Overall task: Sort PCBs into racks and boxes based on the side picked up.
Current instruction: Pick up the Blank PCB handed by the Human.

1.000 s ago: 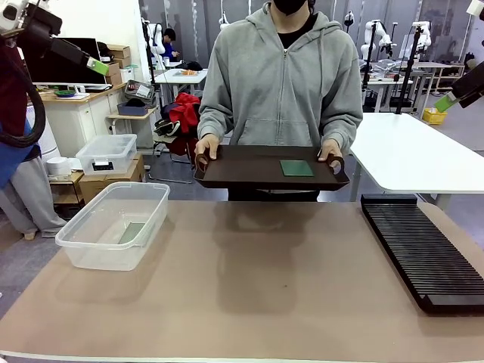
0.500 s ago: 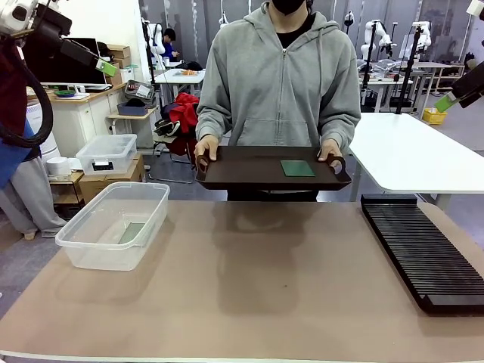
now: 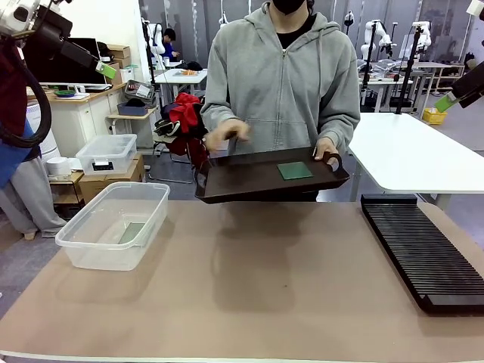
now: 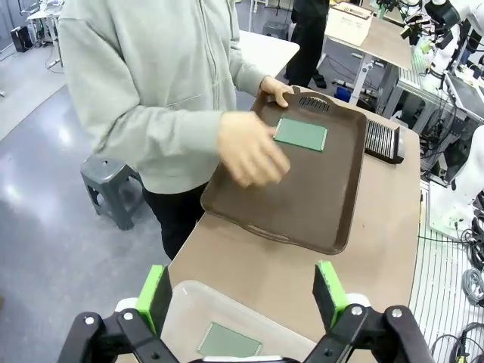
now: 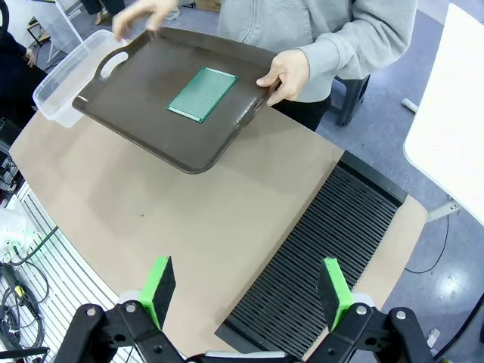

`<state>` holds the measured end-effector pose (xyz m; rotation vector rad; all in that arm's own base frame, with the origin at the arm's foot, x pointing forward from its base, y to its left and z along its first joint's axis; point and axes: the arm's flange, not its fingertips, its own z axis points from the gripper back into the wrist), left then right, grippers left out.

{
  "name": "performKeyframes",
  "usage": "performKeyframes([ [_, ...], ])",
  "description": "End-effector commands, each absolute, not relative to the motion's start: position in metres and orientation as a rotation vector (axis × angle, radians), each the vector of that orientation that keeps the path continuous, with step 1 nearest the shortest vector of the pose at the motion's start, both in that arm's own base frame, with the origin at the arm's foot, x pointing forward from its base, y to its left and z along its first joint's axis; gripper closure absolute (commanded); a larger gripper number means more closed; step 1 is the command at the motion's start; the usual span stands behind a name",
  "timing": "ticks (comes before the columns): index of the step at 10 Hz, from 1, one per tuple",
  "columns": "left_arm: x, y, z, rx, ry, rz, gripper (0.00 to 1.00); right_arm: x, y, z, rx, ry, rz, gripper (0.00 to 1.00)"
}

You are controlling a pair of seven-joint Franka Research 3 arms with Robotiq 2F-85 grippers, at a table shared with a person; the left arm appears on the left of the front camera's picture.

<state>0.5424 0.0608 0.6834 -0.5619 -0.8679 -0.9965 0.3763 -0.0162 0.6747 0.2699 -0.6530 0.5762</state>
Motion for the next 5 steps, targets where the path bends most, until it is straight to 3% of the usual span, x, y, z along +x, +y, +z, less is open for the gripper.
performKeyframes([
  [1,0.538,0.062,0.681,-0.523,-0.816,-1.046,0.00,0.376,-0.016,0.674,0.271,-0.651,0.576,0.00],
  [5,0.524,0.063,0.686,-0.471,-0.705,-1.220,0.00,0.376,-0.016,0.674,0.271,-0.651,0.576,0.00],
])
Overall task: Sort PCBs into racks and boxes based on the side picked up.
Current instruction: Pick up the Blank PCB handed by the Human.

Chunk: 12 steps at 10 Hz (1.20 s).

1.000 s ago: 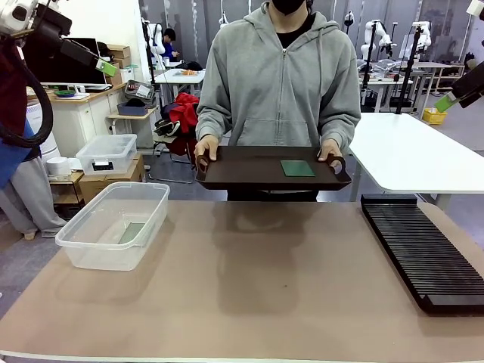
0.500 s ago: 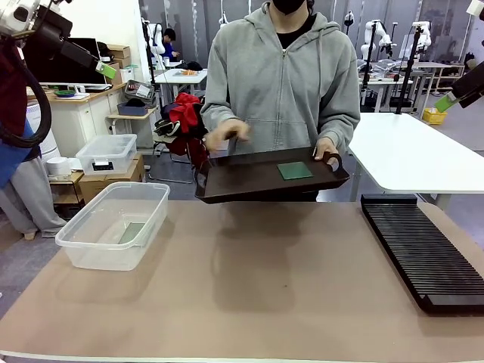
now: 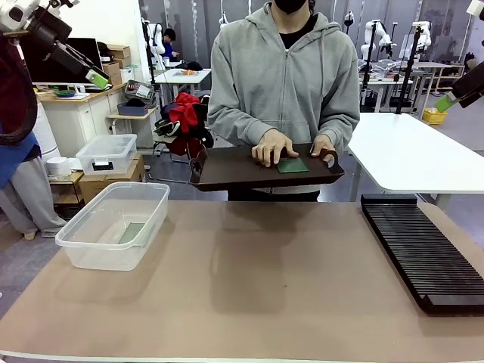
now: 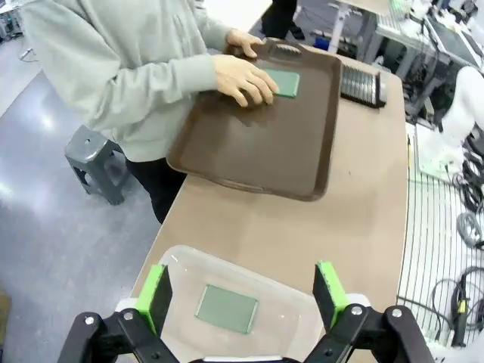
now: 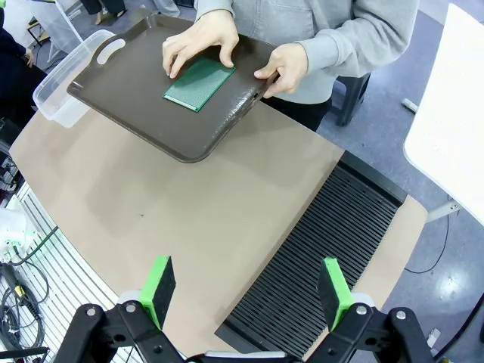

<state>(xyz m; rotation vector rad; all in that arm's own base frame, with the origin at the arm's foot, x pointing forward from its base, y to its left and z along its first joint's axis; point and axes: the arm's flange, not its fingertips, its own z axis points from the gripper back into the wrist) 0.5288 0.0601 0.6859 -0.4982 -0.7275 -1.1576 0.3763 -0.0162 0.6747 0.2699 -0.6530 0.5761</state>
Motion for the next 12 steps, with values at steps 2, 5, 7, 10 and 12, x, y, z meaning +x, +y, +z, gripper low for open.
performKeyframes([
  [2,0.5219,0.0622,0.6817,-0.443,-0.708,-1.197,0.00,0.3764,-0.0158,0.6736,0.271,-0.651,0.576,0.00],
  [5,0.5258,0.0600,0.6864,-0.486,-0.708,-1.189,0.00,0.3764,-0.0158,0.6736,0.271,-0.651,0.576,0.00],
  [7,0.5258,0.0600,0.6864,-0.486,-0.708,-1.189,0.00,0.3764,-0.0158,0.6736,0.271,-0.651,0.576,0.00],
  [10,0.5258,0.0600,0.6864,-0.486,-0.708,-1.189,0.00,0.3764,-0.0158,0.6736,0.271,-0.651,0.576,0.00],
  [12,0.5258,0.0600,0.6864,-0.486,-0.708,-1.189,0.00,0.3764,-0.0158,0.6736,0.271,-0.651,0.576,0.00],
])
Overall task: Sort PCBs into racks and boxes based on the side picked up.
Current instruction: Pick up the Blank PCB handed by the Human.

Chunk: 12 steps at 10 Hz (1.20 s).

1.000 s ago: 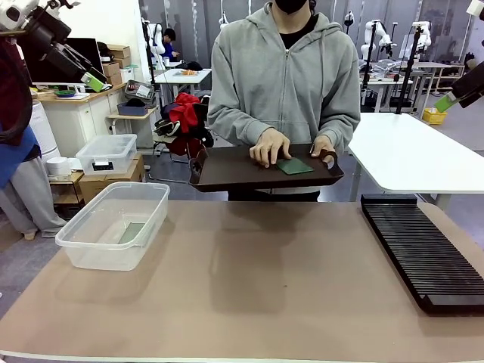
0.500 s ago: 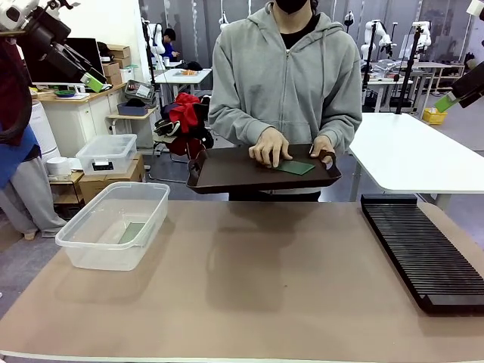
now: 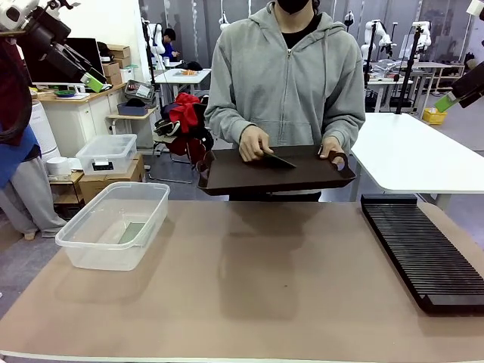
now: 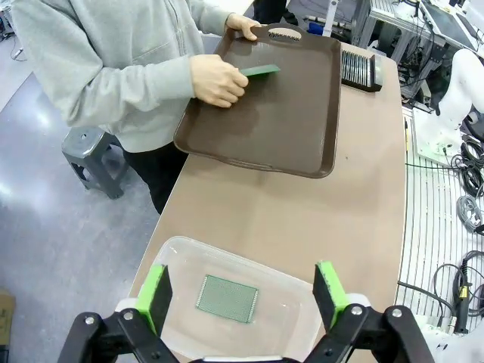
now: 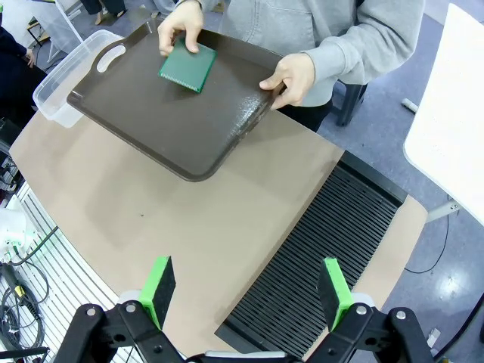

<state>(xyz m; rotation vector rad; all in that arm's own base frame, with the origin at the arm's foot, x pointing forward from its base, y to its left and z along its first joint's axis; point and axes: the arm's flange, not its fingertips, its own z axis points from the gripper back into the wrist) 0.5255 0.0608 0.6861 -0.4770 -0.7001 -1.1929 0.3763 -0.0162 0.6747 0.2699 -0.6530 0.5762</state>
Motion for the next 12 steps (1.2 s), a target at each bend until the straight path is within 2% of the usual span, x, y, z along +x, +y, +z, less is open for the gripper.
performKeyframes([
  [1,0.5258,0.0600,0.6864,-0.486,-0.708,-1.189,0.00,0.3764,-0.0158,0.6736,0.271,-0.651,0.576,0.00],
  [12,0.5258,0.0600,0.6864,-0.486,-0.708,-1.189,0.00,0.3764,-0.0158,0.6736,0.271,-0.651,0.576,0.00],
])
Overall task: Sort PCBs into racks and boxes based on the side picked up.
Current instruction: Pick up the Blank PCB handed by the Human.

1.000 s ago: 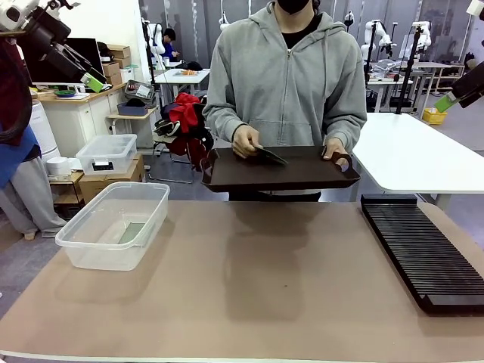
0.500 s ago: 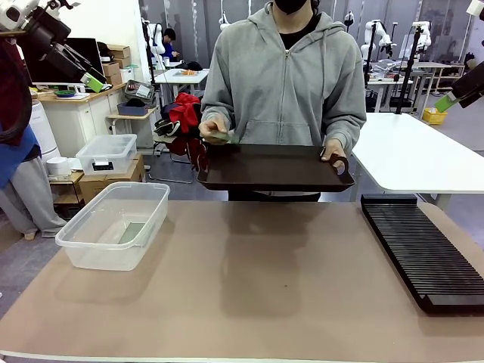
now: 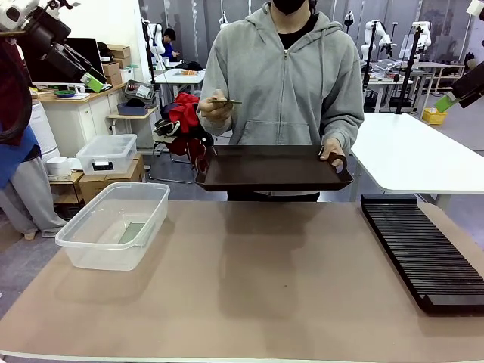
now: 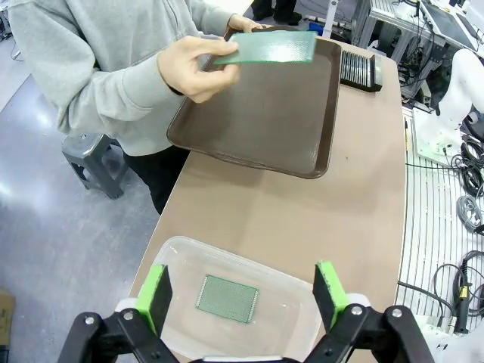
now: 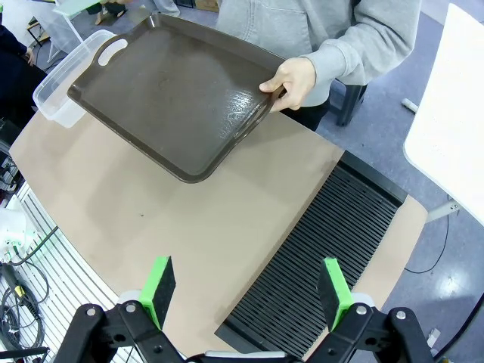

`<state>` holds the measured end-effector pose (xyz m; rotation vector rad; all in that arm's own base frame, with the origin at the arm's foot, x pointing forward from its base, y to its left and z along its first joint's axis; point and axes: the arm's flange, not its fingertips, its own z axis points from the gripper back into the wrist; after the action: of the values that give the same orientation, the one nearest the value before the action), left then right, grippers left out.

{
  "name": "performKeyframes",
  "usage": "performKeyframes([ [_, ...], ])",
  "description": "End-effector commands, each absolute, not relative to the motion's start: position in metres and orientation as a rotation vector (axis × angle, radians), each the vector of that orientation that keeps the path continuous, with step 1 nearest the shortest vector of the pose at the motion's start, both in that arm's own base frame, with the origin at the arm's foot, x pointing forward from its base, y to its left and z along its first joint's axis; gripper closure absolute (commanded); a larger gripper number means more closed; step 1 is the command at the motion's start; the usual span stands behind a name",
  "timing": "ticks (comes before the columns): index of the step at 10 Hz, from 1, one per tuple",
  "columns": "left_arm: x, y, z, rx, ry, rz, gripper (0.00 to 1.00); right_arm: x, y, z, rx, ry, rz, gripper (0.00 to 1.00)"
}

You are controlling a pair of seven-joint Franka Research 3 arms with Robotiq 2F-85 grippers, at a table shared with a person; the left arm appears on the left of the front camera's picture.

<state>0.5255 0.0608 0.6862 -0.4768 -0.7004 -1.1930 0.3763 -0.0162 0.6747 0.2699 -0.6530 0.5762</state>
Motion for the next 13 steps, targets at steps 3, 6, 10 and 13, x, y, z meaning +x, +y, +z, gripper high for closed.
performKeyframes([
  [3,0.526,0.060,0.686,-0.486,-0.708,-1.189,0.00,0.376,-0.016,0.674,0.271,-0.651,0.576,0.00],
  [6,0.526,0.060,0.686,-0.486,-0.708,-1.189,0.00,0.376,-0.016,0.674,0.271,-0.651,0.576,0.00],
  [10,0.542,0.059,0.672,-0.511,-0.525,-1.017,0.00,0.376,-0.016,0.674,0.271,-0.651,0.576,0.00],
  [13,0.535,0.052,0.646,-0.555,-0.361,-0.896,0.00,0.376,-0.016,0.674,0.271,-0.651,0.576,0.00],
])
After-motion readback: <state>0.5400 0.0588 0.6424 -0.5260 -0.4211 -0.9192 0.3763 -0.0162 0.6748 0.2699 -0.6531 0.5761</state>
